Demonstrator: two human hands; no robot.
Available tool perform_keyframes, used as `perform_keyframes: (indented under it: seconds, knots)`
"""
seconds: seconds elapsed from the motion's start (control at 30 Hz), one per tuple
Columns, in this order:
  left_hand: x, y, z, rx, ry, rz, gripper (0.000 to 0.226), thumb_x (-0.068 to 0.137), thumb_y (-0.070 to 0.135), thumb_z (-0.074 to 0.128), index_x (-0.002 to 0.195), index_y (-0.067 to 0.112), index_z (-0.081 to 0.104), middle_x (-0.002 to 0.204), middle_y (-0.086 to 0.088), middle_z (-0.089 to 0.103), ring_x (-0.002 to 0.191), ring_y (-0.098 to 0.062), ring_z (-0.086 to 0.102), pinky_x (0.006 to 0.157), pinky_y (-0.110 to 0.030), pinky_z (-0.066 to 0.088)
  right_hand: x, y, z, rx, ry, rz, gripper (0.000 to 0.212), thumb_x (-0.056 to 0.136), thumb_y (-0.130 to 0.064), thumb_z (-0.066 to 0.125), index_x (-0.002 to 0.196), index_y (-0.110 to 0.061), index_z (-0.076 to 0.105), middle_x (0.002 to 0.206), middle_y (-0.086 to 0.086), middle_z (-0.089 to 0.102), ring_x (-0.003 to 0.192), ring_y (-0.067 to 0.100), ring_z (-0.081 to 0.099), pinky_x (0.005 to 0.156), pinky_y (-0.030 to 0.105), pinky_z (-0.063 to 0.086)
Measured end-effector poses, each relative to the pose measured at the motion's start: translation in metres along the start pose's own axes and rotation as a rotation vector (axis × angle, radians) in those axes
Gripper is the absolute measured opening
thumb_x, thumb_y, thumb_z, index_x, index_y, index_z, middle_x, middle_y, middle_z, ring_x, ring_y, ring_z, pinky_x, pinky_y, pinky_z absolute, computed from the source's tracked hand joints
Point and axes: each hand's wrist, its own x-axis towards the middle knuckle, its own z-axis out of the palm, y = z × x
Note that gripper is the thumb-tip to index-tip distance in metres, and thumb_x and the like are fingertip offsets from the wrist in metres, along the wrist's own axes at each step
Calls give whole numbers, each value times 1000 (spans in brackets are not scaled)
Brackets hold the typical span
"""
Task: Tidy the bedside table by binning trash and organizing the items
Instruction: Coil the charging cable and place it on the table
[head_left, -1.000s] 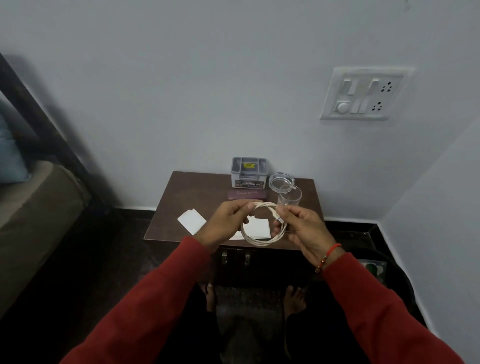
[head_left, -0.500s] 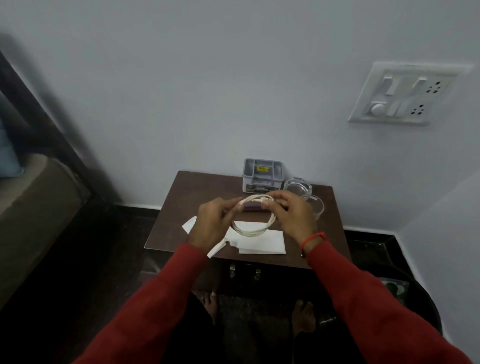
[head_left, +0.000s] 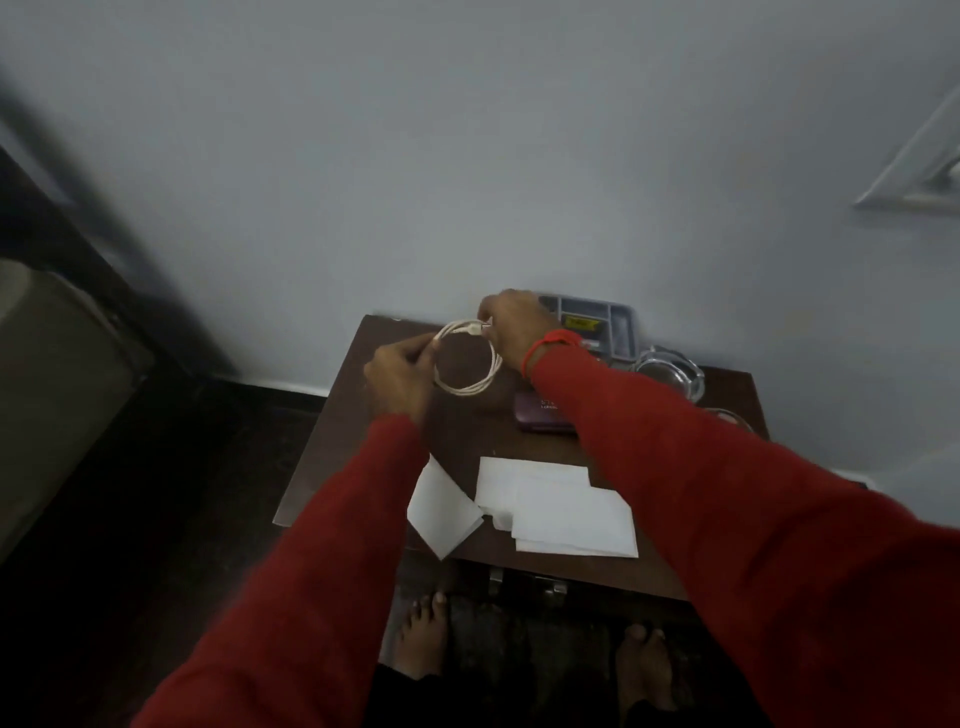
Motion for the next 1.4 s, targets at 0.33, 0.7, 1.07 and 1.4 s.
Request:
perform_keyframes:
  seconds: [0.33, 0.7, 1.07, 1.4]
  knots:
    - [29, -26, 24, -41, -59, -162, 20, 94, 20, 71, 110, 13, 81, 78, -6, 78, 58, -22, 75, 45, -27, 58, 59, -5, 28, -377, -151, -130, 25, 92, -1, 48, 115, -3, 58, 121, 26, 55, 110, 47, 59, 88, 45, 50]
    - [30, -30, 36, 79, -132, -140, 22, 95, 16, 70, 115, 10, 78, 94, -13, 77, 78, -25, 76, 68, -42, 66, 62, -1, 45, -423, -222, -104, 28, 91, 3, 45, 115, -2, 58, 121, 27, 56, 108, 46, 60, 85, 43, 50]
    - [24, -38, 25, 286, -200, -54, 17, 90, 16, 58, 75, 20, 66, 94, -24, 67, 79, -41, 70, 72, -50, 63, -49, -15, -9, 104, 147, -214, 22, 92, -11, 54, 107, -10, 70, 104, 13, 69, 101, 30, 63, 90, 40, 47]
    - [-60, 7, -25, 799, -359, -31, 52, 93, 50, 65, 138, 25, 59, 147, -14, 50, 140, -42, 42, 113, -53, 36, -225, 45, 30, 14, -136, 5, 47, 88, -44, 61, 132, -29, 55, 127, -1, 54, 119, 24, 50, 100, 36, 43]
